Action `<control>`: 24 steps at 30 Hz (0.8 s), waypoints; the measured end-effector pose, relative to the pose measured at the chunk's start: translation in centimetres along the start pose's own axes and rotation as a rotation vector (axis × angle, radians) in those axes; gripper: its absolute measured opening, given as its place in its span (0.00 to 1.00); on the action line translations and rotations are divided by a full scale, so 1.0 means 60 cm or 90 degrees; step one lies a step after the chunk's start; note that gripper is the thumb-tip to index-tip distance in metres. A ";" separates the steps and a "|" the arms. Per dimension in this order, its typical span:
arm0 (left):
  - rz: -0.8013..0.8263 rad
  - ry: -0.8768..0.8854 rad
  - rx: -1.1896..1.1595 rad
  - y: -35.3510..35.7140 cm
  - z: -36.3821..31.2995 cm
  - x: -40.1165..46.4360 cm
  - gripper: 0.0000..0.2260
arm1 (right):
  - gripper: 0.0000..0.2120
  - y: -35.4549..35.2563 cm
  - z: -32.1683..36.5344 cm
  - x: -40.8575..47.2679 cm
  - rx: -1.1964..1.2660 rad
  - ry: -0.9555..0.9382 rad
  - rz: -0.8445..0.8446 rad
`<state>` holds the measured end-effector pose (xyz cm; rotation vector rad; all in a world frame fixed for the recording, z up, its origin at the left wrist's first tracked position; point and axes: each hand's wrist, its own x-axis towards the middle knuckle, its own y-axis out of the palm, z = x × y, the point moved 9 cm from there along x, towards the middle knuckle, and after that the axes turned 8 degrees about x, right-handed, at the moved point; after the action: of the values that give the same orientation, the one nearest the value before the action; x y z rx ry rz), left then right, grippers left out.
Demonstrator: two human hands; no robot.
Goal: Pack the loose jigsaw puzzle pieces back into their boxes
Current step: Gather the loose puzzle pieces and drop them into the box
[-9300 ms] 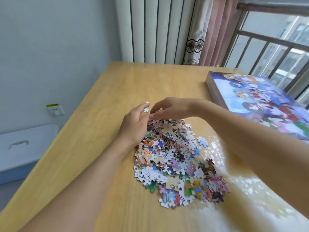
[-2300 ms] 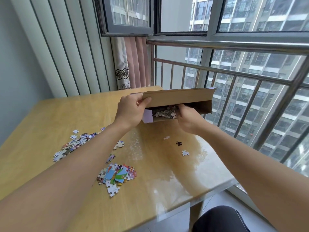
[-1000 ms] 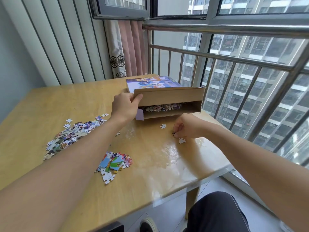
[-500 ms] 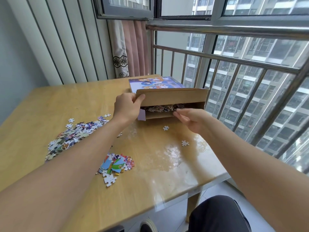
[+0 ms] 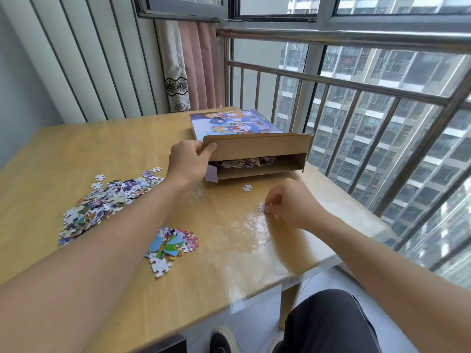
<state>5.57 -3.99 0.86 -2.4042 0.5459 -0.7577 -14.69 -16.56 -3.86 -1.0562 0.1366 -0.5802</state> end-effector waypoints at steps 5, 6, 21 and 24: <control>0.032 0.012 0.005 -0.007 -0.002 0.005 0.22 | 0.05 0.068 0.096 0.029 0.165 -0.052 -0.016; 0.036 0.013 0.008 -0.010 0.002 0.006 0.21 | 0.06 0.055 0.091 0.038 0.160 -0.037 -0.069; 0.254 0.051 0.049 -0.015 0.061 -0.018 0.21 | 0.19 0.154 0.215 0.031 0.321 -0.090 0.158; 0.273 0.037 0.067 -0.066 0.096 -0.037 0.10 | 0.15 0.151 0.252 0.045 0.438 -0.075 0.157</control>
<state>8.27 2.39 -1.59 -2.0696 0.9799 -0.6483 -3.26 -2.86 -3.59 -0.3919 -0.0386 -0.2994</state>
